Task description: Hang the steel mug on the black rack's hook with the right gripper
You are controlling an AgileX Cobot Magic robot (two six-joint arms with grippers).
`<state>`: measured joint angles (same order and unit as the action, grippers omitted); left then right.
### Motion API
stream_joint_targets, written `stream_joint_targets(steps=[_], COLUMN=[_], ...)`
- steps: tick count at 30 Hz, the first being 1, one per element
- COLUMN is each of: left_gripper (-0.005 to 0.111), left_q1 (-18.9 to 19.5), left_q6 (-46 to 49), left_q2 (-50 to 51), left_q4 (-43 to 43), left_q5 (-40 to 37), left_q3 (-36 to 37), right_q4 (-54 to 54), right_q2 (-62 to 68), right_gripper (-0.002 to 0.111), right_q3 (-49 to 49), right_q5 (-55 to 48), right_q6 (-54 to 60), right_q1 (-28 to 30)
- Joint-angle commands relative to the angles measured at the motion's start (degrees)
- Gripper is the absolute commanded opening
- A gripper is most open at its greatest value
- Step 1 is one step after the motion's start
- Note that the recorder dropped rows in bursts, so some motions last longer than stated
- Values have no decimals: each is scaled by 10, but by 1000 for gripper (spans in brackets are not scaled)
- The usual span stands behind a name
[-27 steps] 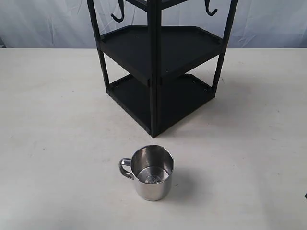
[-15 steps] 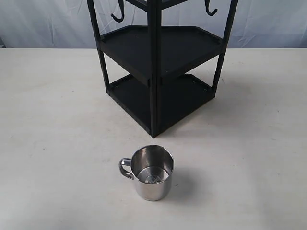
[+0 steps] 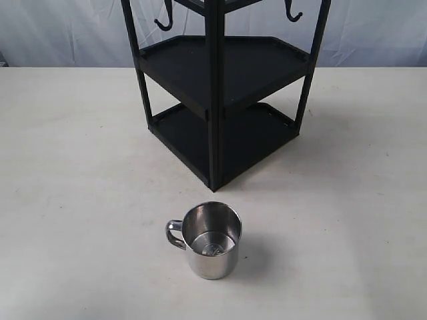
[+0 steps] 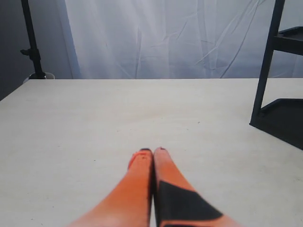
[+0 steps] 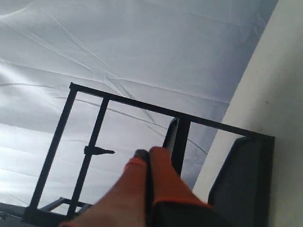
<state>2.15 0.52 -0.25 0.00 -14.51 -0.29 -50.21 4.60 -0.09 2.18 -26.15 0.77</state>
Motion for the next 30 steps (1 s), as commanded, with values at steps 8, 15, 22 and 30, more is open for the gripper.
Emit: stream_joint_targets(steps=[8, 15, 22, 30], left_gripper=[0, 0, 0, 0], left_q1=[-7, -7, -7, -7], left_q6=[-1, -1, -1, -1], left_q2=[2, 2, 2, 2], left_q4=[0, 0, 0, 0], left_q5=[8, 8, 8, 8], left_q3=[3, 3, 3, 3], right_q4=[358, 385, 130, 248], right_q2=[90, 395, 655, 798], right_gripper=[-1, -1, -1, 43], right_q3=[-192, -380, -513, -553], right_q5=[-115, -386, -530, -500], right_q6=[97, 250, 520, 486], right_q1=[-2, -2, -26, -193])
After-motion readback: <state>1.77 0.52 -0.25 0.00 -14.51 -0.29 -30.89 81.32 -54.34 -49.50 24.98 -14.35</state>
